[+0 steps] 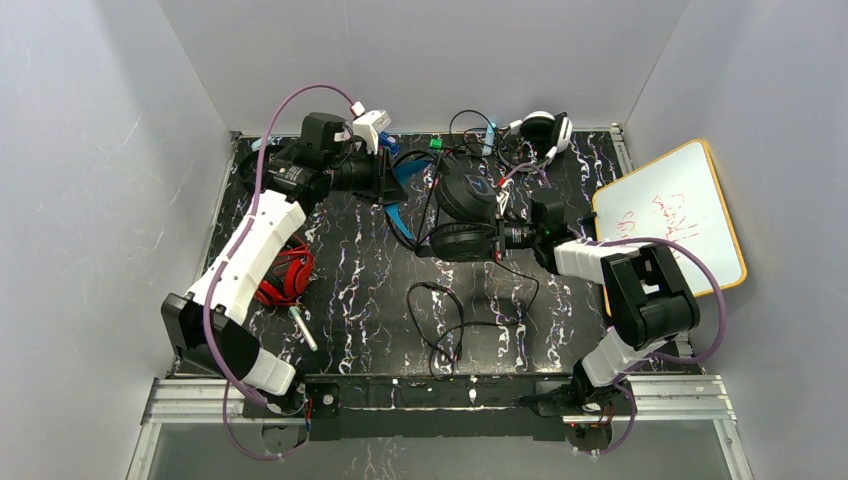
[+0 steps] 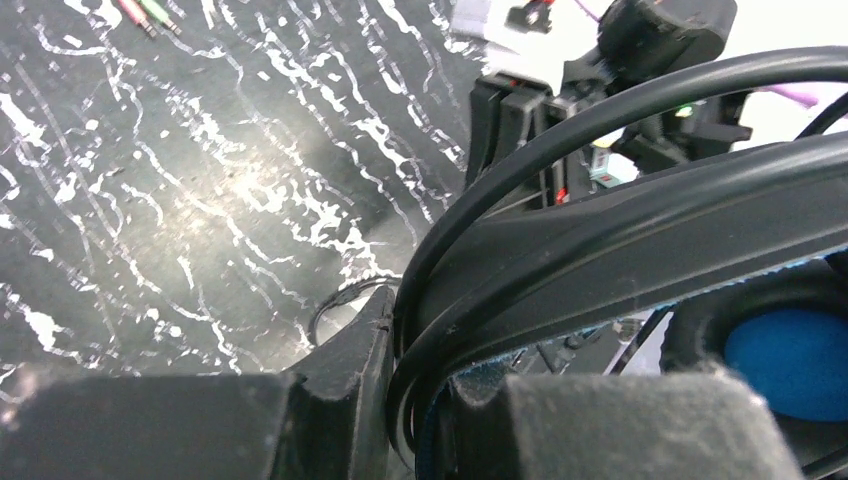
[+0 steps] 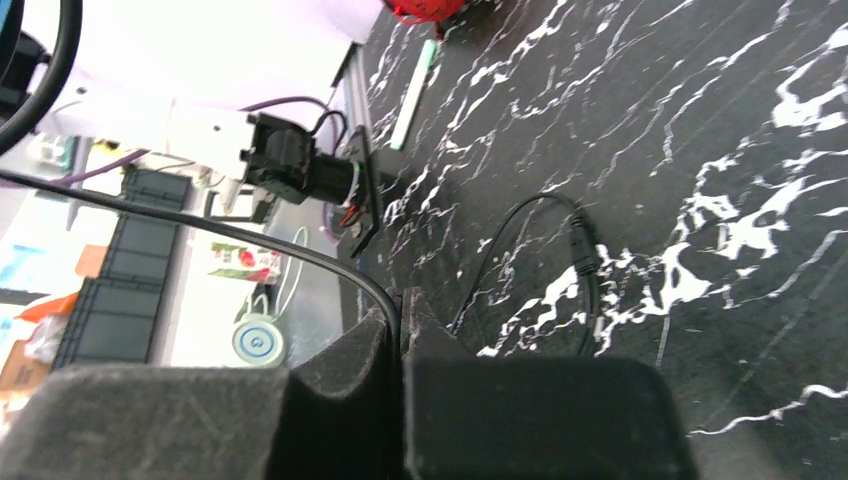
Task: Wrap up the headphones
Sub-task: Wrap the headphones cable around the headphones.
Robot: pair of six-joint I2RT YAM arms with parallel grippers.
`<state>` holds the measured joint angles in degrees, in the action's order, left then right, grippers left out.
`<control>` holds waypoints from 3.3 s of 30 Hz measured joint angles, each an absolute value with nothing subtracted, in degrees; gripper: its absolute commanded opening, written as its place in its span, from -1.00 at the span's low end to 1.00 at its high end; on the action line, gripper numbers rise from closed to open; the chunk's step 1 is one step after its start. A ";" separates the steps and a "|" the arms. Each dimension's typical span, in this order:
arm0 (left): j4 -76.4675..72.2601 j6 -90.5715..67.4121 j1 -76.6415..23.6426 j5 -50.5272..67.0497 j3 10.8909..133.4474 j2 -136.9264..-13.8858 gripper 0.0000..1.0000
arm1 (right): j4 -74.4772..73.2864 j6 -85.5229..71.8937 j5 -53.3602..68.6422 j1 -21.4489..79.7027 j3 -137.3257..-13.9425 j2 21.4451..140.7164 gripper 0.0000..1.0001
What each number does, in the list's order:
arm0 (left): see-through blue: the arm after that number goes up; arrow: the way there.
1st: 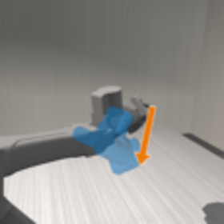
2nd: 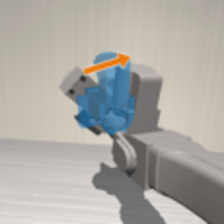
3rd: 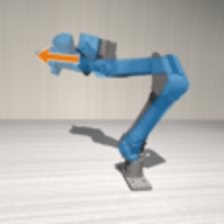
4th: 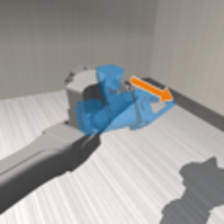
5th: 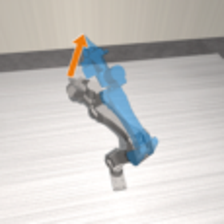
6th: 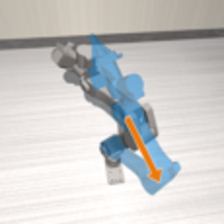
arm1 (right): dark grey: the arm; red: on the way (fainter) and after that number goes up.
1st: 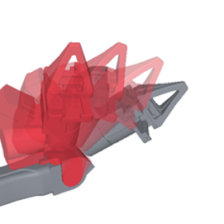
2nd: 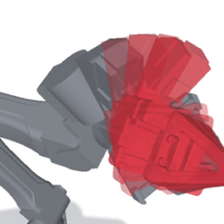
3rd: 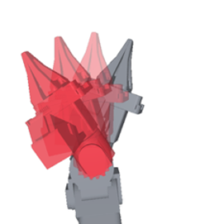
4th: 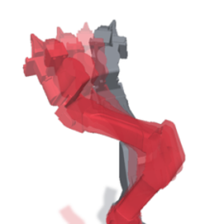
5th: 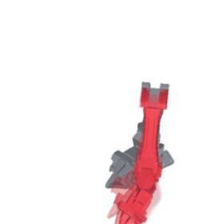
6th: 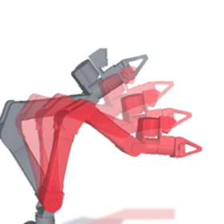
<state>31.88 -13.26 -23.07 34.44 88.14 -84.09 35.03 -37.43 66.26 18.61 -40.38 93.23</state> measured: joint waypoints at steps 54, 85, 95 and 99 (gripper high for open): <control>20.97 55.92 -45.30 -20.27 69.71 -76.62 -1.00 | -25.87 -19.00 55.83 22.59 -72.55 96.75 -0.76; 34.00 0.45 -47.42 -54.13 95.24 -96.12 -1.00 | 0.12 -44.93 50.19 24.97 -62.81 82.89 -0.74; 53.78 -33.15 -45.06 -42.78 107.72 -106.85 -1.00 | 8.05 -45.41 38.30 28.82 -56.10 76.51 -0.74; 58.78 -40.97 -42.54 -37.63 110.67 -109.08 -0.92 | 9.52 -44.77 35.90 29.17 -52.25 75.75 -0.74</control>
<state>58.78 -40.97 -42.54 -37.63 110.67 -109.08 9.52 -44.77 35.90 29.17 -52.25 75.75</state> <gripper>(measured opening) 0.118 0.131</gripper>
